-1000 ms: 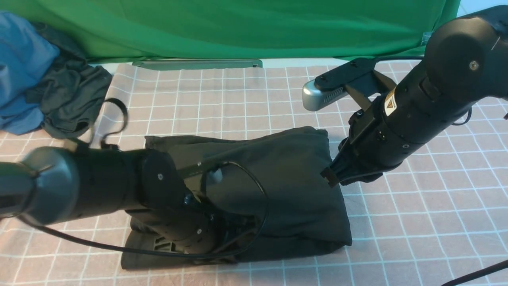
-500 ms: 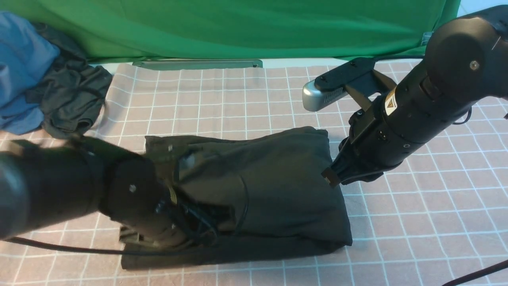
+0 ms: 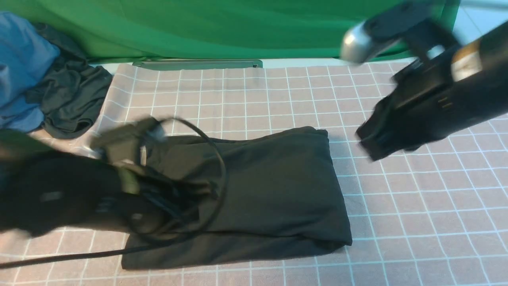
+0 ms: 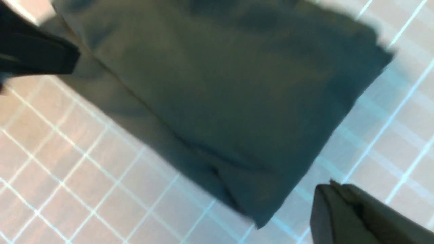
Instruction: Fold a long-sleeved shirt over a pink coffee tablecloth.
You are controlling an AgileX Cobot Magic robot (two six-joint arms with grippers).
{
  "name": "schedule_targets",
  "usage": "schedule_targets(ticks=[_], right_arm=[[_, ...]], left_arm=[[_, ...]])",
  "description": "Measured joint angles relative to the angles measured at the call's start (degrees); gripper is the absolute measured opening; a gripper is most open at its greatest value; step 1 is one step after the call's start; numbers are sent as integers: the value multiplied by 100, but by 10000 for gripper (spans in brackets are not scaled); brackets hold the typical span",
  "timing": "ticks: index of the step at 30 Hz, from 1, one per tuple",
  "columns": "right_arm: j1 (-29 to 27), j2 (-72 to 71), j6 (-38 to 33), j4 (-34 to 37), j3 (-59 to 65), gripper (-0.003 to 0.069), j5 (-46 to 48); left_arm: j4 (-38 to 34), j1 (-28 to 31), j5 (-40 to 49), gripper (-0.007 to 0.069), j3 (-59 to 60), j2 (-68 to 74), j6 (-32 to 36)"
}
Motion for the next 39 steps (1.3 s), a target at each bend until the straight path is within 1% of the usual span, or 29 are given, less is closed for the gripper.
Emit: schedule_targets(ticks=[3, 5, 6, 7, 10, 11, 12, 14, 17, 18, 22, 25, 27, 34, 39], right_arm=[[0, -703, 75, -250, 1, 35, -88], [-7, -1278, 138, -383, 68, 35, -353], [-7, -1335, 138, -392, 78, 35, -389], [-7, -1802, 151, -503, 217, 35, -810], [-7, -2470, 156, -543, 527, 35, -1328], [-7, -2905, 149, -591, 791, 35, -1677], [-7, -3030, 141, -606, 875, 35, -1813], [-7, -3914, 136, -634, 1557, 35, -2328], [-7, -4737, 141, -646, 2311, 35, -2879], [-7, -4792, 141, -646, 2363, 35, -2918], [-7, -5861, 217, -653, 3413, 35, -3830], [-7, -6248, 337, -653, 3759, 35, -4294], [-7, -6435, 366, -653, 3874, 35, -4568], [-7, -6491, 437, -653, 3893, 41, -4801], [-7, -6491, 437, -653, 3893, 50, -4807]], left_arm=[[61, 0, 58, 13, 0, -1082, -4], [123, 0, 86, 13, 0, -1894, -4], [129, 0, 105, 13, 0, -1964, -4], [161, 0, 146, 13, 0, -2555, -4], [222, 0, 223, 13, 0, -3141, -4], [288, 0, 312, 13, 0, -3500, -17], [326, 0, 357, 13, 0, -3593, -22], [560, 0, 503, 13, 82, -4151, -107], [768, 0, 578, 13, 377, -4558, -176], [788, 0, 578, 13, 402, -4579, -190], [853, 0, 576, 13, 1060, -4850, -495], [833, 0, 453, 13, 1415, -4850, -652], [782, 0, 182, 13, 1622, -4850, -689], [735, 0, -550, 13, 1738, -4850, -728], [729, 0, -609, 13, 1738, -4850, -455]])
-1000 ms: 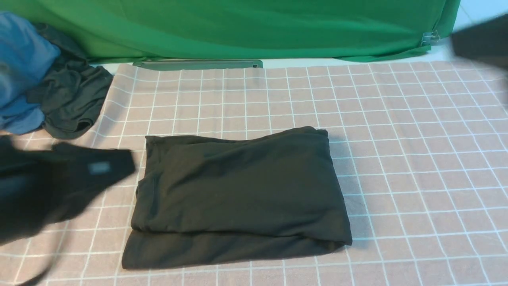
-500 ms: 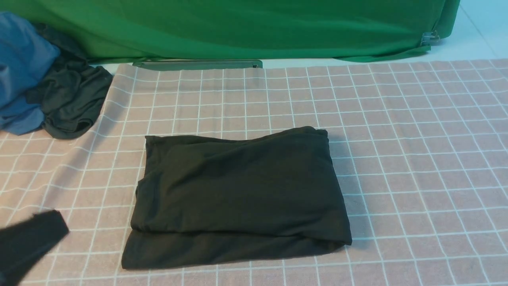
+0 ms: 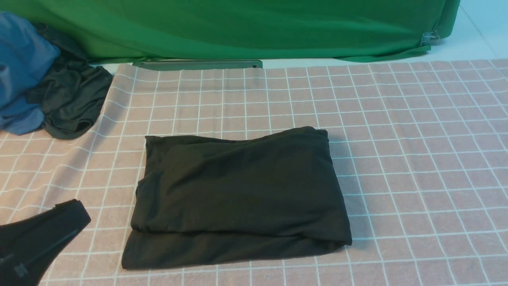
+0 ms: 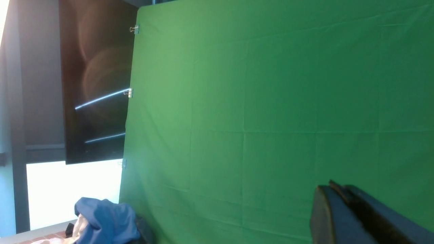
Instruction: Fold a long-sleeved shirt over a pink coffee tablecloth.
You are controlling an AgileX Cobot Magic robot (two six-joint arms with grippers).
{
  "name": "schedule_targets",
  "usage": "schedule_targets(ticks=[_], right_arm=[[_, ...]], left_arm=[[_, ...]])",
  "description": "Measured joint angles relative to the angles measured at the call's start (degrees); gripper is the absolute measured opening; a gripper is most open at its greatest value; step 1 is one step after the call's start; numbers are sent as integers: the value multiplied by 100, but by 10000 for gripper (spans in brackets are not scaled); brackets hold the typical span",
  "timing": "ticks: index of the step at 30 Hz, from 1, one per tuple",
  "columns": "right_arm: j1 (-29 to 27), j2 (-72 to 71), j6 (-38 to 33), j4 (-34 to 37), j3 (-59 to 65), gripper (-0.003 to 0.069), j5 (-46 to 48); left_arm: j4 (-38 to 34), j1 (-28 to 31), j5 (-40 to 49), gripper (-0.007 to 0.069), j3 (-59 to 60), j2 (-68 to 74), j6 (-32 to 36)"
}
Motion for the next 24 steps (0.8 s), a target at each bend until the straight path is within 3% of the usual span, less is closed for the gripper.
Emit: schedule_targets(ticks=[24], right_arm=[[0, 0, 2, 0, 4, 121, 16]], left_arm=[[13, 0, -17, 13, 19, 0, 181]])
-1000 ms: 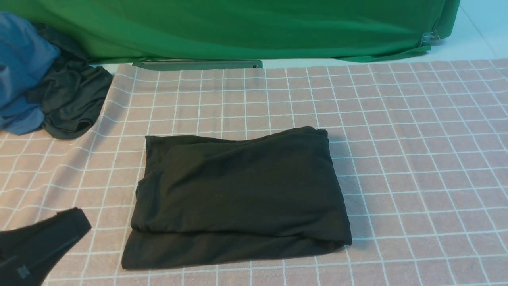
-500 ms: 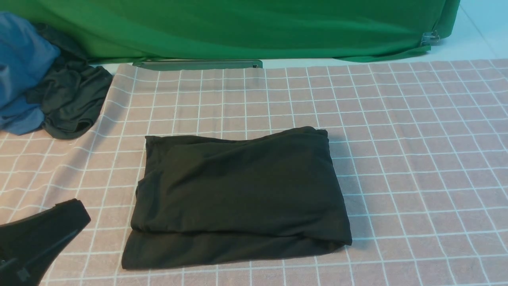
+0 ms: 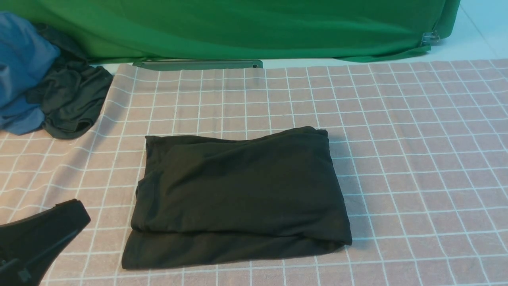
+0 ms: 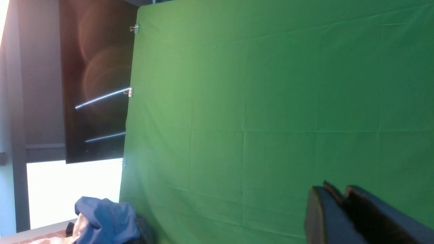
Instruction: Fold a long-sleeved shirt over a pink coffee tablecloth.
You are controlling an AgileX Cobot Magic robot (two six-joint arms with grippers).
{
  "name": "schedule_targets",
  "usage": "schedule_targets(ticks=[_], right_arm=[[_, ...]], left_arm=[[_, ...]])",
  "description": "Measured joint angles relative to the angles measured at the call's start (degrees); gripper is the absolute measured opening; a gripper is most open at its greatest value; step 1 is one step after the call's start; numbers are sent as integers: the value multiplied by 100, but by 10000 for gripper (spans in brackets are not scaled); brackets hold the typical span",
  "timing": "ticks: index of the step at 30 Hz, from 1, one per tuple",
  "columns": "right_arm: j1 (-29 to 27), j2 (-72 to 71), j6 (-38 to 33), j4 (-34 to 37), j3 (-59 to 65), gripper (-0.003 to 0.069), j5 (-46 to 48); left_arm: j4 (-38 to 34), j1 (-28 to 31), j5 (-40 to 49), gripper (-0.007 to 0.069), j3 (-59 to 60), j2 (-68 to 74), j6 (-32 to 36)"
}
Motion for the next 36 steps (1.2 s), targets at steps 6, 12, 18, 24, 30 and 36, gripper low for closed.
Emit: schedule_targets(ticks=[6, 12, 18, 24, 30, 36], right_arm=[[0, 0, 6, 0, 0, 144, 28], [0, 0, 6, 0, 2, 144, 32], [0, 0, 6, 0, 2, 144, 32], [0, 0, 6, 0, 2, 144, 32], [0, 0, 1, 0, 7, 144, 39], [0, 0, 1, 0, 7, 169, 39]], left_arm=[[-18, 57, -100, 13, 71, 0, 329], [-595, 1082, -1277, 13, 726, -387, 1876], [-751, 2269, -1748, 13, 1548, -1047, 2213], [-769, 3066, -1752, 13, 2547, -1613, 2218], [-676, 3097, -1425, 13, 2589, -1642, 2218], [-647, 3097, -1449, 13, 2589, -1649, 2218]])
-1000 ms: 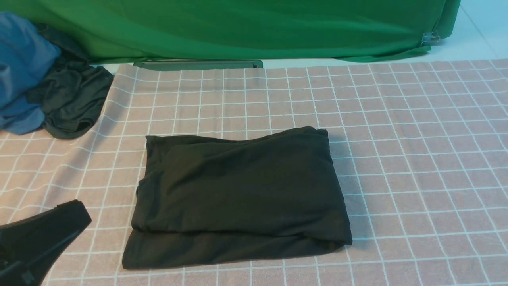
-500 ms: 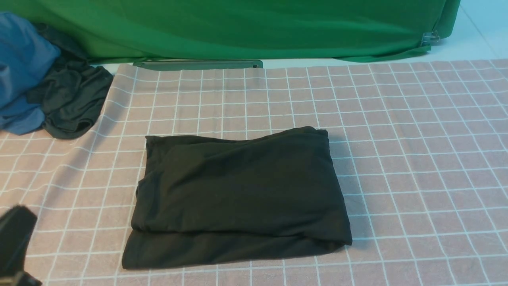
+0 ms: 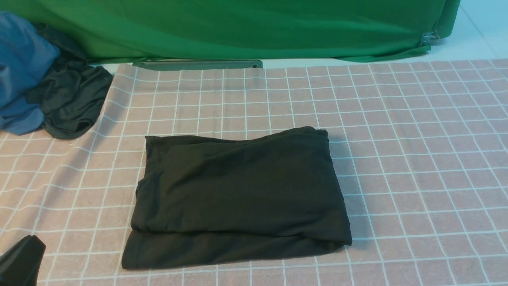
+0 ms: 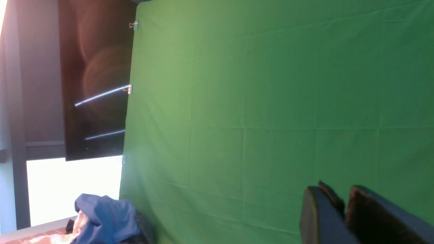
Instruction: Fold a long-sleeved shirt over a pink coffee tablecloth.
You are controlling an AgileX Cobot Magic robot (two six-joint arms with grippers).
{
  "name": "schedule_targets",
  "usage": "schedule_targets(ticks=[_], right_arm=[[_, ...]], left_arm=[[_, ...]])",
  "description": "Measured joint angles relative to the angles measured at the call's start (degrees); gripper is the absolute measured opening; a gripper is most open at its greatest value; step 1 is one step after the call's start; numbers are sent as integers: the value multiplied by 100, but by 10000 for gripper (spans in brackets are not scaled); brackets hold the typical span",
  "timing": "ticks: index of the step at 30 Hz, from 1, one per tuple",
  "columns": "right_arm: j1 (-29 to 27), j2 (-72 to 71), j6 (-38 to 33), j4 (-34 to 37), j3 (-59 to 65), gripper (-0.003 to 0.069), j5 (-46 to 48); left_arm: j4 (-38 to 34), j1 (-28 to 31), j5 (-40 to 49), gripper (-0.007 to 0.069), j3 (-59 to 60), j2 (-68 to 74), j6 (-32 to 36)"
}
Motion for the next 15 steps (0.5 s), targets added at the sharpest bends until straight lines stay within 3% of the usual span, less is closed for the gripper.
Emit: schedule_targets(ticks=[15], right_arm=[[0, 0, 0, 0, 0, 197, 0]], left_arm=[[12, 0, -7, 13, 0, 0, 0]])
